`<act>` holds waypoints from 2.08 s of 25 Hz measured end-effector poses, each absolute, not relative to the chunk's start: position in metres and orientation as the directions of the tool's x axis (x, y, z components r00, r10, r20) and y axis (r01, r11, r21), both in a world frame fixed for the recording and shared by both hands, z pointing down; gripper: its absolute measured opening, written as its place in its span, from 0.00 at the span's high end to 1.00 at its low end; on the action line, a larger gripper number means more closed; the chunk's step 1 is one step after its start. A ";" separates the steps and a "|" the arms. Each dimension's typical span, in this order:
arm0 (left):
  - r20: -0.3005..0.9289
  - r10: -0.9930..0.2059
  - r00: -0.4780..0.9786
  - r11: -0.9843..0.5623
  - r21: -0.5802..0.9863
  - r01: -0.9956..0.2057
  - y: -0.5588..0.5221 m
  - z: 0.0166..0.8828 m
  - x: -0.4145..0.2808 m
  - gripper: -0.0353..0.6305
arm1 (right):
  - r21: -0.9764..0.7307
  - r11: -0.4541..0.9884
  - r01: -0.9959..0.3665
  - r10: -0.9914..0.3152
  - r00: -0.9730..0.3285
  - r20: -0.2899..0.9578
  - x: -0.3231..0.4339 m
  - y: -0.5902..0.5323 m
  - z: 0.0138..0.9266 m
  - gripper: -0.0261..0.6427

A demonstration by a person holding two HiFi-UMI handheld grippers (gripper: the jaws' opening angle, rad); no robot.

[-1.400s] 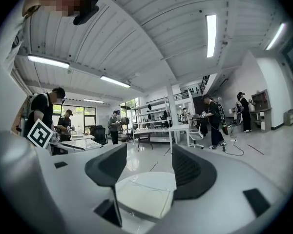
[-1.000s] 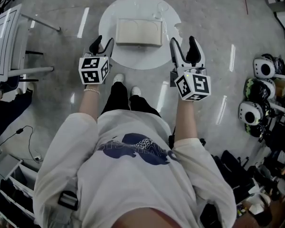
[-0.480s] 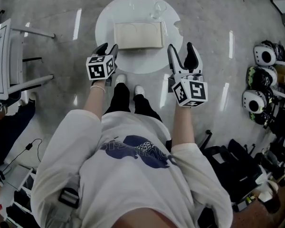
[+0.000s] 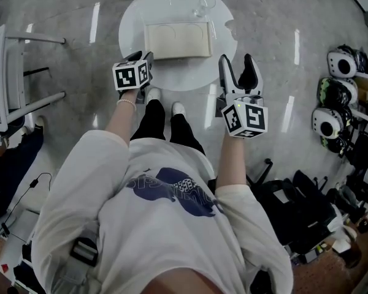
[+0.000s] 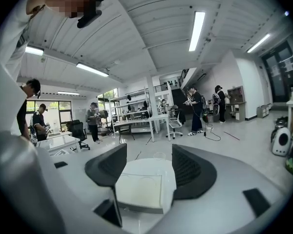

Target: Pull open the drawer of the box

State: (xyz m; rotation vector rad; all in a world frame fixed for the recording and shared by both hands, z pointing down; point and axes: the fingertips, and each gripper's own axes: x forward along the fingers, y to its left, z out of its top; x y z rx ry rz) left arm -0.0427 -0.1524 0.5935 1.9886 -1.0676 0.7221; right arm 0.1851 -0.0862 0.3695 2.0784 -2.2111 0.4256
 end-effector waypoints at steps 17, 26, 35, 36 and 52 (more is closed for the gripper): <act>0.787 -0.348 0.509 -0.295 0.424 -0.856 -0.153 0.601 -0.042 0.84 | -0.171 0.011 -0.985 -0.923 -0.076 0.378 0.167 -0.081 0.435 0.57; 0.793 -0.326 0.514 -0.277 0.440 -0.854 -0.155 0.603 -0.043 0.84 | -0.200 0.010 -0.980 -0.813 -0.124 0.569 0.124 -0.078 0.528 0.57; 0.810 -0.305 0.501 -0.257 0.437 -0.862 -0.155 0.604 -0.043 0.84 | -0.225 -0.008 -0.974 -0.670 -0.162 0.724 0.094 -0.081 0.606 0.57; 0.810 -0.305 0.500 -0.257 0.436 -0.863 -0.156 0.604 -0.043 0.84 | -0.229 -0.010 -0.973 -0.655 -0.167 0.737 0.091 -0.081 0.613 0.57; 0.798 -0.302 0.522 -0.237 0.468 -0.851 -0.157 0.609 -0.043 0.84 | -0.234 0.019 -0.972 -0.518 -0.210 0.829 0.070 -0.097 0.660 0.61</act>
